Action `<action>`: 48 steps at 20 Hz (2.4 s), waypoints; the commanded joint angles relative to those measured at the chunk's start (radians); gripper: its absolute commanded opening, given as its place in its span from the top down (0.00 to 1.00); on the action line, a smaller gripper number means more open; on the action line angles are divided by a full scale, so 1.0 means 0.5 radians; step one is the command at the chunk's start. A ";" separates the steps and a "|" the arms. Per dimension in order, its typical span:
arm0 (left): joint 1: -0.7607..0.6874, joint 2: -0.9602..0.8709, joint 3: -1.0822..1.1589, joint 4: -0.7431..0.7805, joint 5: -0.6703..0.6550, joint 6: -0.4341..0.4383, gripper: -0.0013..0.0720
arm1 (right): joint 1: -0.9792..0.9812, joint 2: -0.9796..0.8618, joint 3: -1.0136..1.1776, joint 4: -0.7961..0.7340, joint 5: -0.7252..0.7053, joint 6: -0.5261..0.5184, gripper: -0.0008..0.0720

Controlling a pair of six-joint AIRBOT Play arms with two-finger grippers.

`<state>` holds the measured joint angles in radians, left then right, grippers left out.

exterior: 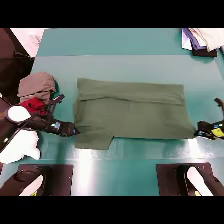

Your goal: Fold the shirts.

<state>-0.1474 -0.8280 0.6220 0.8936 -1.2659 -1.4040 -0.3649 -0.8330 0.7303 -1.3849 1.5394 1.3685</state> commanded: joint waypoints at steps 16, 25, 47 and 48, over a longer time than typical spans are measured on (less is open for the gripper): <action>0.001 -0.768 0.783 0.193 0.977 -0.107 0.95 | 0.292 -1.104 0.977 0.140 -0.310 0.096 0.97; 0.002 -1.040 0.935 0.144 1.258 -0.214 0.11 | 0.237 -1.581 1.473 0.689 -0.531 0.043 0.25; -0.309 -1.104 1.046 0.097 0.772 -0.073 0.95 | -0.037 -1.736 0.990 1.164 -0.247 -0.735 0.97; -0.384 -1.142 1.061 0.084 0.801 -0.074 0.95 | -0.021 -1.707 1.022 1.165 -0.208 -0.735 0.97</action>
<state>-0.2562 -1.3708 1.1458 0.9459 -0.9028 -1.4410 -0.4053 -1.7077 1.2083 -0.8433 1.3846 1.0191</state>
